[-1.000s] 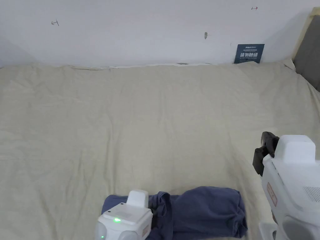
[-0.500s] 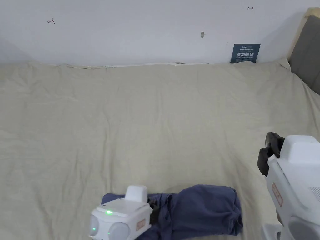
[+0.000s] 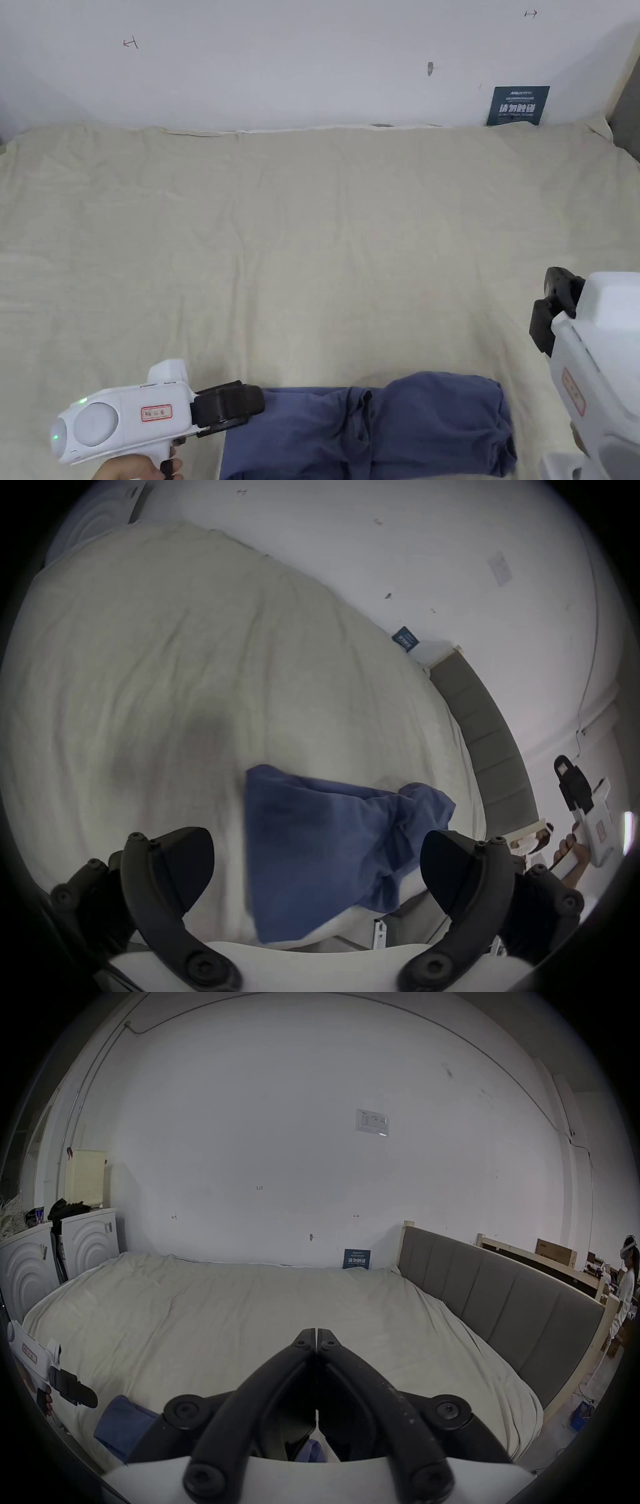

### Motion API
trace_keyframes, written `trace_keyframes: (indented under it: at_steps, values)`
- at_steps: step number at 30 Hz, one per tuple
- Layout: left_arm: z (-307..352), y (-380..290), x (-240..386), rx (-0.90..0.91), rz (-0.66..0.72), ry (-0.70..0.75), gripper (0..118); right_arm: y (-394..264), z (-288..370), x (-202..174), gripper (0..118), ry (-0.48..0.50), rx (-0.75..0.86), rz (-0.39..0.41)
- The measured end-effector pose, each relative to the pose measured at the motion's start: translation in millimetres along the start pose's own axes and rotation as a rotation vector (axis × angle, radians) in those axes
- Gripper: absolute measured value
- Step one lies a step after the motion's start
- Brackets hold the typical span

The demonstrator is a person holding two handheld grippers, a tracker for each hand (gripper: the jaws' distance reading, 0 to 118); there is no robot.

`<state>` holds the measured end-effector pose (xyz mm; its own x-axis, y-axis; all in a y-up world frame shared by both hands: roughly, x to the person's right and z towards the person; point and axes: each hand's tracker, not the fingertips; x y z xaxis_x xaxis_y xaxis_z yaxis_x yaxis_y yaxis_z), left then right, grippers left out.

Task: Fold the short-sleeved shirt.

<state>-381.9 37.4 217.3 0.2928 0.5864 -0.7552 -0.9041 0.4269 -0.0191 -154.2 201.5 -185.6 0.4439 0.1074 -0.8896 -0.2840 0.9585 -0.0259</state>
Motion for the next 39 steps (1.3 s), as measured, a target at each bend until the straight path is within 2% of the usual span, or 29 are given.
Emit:
trace_keyframes:
  at_steps: [3,7,9,11,12,14,15,17,19,25,29,39]
  values:
    - [-14.5,-0.3,-15.4,-0.074,0.060,0.018,116,-1.7,-2.6,-2.9,1,0.005,-0.012,-0.005]
    - [-30.1,-7.6,-17.4,-0.093,0.057,0.024,87,-3.6,-4.8,-4.4,1,0.005,-0.026,0.004]
    - [-51.4,-3.6,-36.2,-0.132,0.060,-0.007,86,-4.1,-5.5,-3.9,1,0.004,-0.031,0.006]
    - [-52.2,-5.5,-39.5,-0.119,0.056,-0.033,77,-4.7,-5.8,-2.6,1,-0.001,-0.034,0.008]
    - [-47.3,-6.7,-37.4,-0.113,0.051,-0.032,71,-4.8,-5.8,-1.7,1,-0.004,-0.036,0.008]
    - [-47.7,-3.9,-39.0,-0.127,0.051,-0.014,40,-5.3,-5.5,0.4,1,-0.008,-0.037,0.006]
    - [-47.5,-4.4,-39.2,-0.127,0.055,0.010,34,-5.5,-5.6,1.0,1,-0.011,-0.039,0.005]
    - [-45.1,-6.4,-34.1,-0.122,0.041,-0.004,29,-6.1,-5.8,2.2,1,-0.014,-0.042,-0.001]
    - [-45.4,-6.2,-31.8,-0.121,0.021,-0.001,17,-6.3,-5.8,2.9,1,-0.015,-0.045,-0.006]
    - [-33.9,-5.0,-24.3,-0.094,0.010,-0.010,13,-3.3,-4.1,0.1,1,-0.010,-0.038,0.002]
    - [2.2,-0.4,-13.2,-0.038,0.057,-0.034,13,0.2,-4.7,-1.3,1,-0.003,-0.030,-0.002]
    - [86.5,30.7,-75.9,0.078,0.061,0.164,13,2.1,-8.1,-9.2,1,0.036,-0.013,-0.008]
